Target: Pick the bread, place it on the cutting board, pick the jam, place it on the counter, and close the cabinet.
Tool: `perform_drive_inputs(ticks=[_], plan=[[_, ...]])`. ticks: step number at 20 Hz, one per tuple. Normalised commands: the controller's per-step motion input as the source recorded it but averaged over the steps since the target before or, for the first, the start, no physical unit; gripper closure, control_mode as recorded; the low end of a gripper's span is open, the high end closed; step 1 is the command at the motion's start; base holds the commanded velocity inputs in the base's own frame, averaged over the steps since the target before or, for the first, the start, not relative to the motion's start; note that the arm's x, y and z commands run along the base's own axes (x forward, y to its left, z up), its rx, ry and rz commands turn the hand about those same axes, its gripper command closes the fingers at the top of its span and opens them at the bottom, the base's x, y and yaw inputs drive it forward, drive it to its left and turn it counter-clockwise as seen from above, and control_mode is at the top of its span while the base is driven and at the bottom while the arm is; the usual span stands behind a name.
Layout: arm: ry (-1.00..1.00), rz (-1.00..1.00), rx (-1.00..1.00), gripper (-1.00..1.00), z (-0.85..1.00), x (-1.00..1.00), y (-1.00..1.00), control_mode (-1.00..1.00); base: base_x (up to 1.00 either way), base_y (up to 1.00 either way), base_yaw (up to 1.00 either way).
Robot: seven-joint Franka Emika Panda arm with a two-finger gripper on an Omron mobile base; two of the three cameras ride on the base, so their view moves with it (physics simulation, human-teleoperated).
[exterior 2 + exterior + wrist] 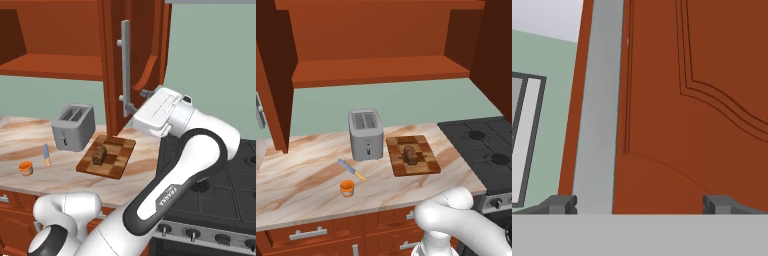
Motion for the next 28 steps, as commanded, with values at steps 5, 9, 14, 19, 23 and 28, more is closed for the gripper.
perform_drive_inputs(ticks=[5,9,14,19,23,28], plan=[[0.02,0.00,0.00,-1.00,0.00,-0.03,0.11,-1.00,0.00,0.00,0.00],[0.00,0.00,0.00,-1.00,0.00,-0.14,0.13,-1.00,0.00,0.00,0.00],[0.00,0.00,0.00,-1.00,0.02,-0.22,0.11,-1.00,0.00,0.00,0.00],[0.00,0.01,0.00,-1.00,0.05,-0.25,0.10,-1.00,0.00,0.00,0.00],[0.00,0.00,0.00,-1.00,0.06,-0.19,0.18,-1.00,0.00,0.00,0.00],[0.03,0.00,0.00,-1.00,0.01,-0.07,0.31,-1.00,0.00,0.00,0.00]])
